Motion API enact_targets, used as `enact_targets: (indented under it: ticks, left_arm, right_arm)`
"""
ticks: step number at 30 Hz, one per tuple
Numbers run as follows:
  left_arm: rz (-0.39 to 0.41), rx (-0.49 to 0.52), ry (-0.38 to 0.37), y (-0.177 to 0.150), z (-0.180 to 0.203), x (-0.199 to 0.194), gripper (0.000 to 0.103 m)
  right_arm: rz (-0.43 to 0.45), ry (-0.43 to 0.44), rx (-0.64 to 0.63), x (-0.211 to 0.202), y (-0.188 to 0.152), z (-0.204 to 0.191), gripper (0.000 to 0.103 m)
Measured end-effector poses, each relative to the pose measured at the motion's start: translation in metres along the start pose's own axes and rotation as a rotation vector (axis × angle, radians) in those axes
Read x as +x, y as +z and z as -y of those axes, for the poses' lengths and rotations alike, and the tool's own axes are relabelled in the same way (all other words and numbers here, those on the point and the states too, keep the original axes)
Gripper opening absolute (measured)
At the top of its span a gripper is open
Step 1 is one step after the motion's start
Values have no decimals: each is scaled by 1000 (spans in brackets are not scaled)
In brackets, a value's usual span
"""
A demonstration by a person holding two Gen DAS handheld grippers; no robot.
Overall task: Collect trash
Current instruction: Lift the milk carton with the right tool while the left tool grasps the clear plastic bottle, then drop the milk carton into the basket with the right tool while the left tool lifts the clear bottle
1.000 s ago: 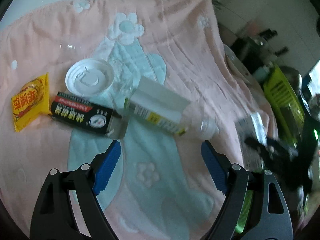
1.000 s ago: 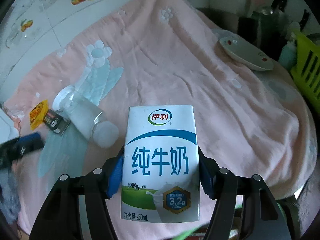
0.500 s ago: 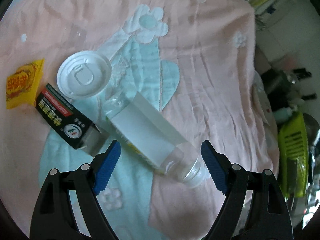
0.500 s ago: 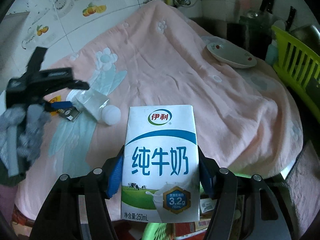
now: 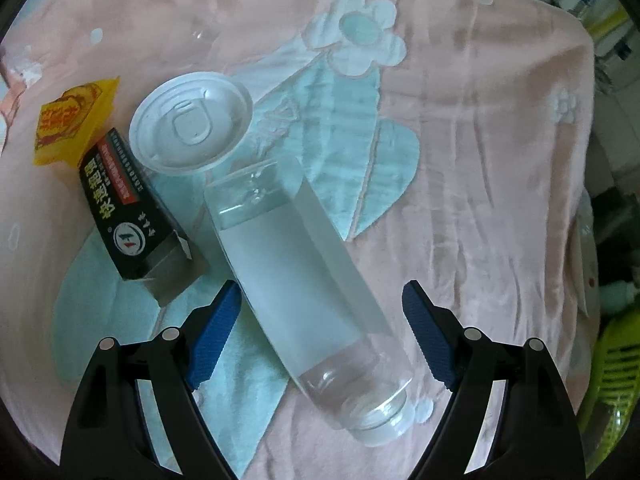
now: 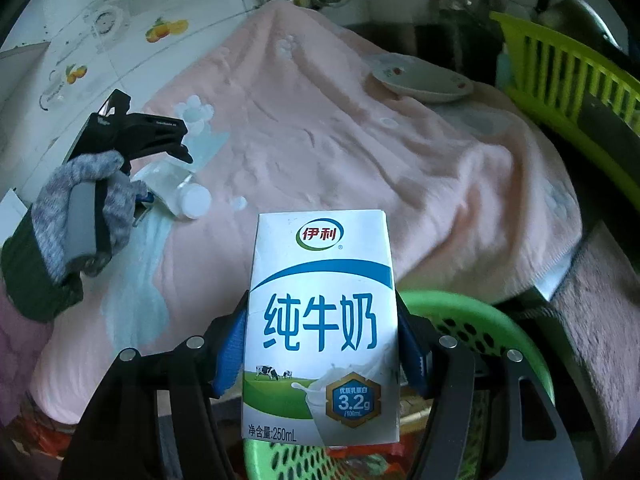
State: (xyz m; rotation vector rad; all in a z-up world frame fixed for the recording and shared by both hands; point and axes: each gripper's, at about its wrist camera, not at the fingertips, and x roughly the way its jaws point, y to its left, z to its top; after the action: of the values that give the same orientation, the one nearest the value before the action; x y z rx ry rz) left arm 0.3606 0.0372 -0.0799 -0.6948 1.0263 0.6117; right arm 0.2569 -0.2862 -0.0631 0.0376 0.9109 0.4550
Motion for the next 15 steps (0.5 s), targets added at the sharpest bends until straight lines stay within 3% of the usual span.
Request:
enact_targets:
  ticks: [6, 10, 15]
  left_arm:
    - [3, -33, 35, 1, 3, 12, 81]
    - [-1, -30, 53, 0, 2, 22, 74]
    - [9, 12, 1, -3, 1, 17, 69]
  right_arm:
    - [-12, -16, 29, -8, -20, 12, 62]
    - [-23, -29, 45, -10, -29, 19, 62]
    - [-23, -34, 84, -14, -39, 28, 62]
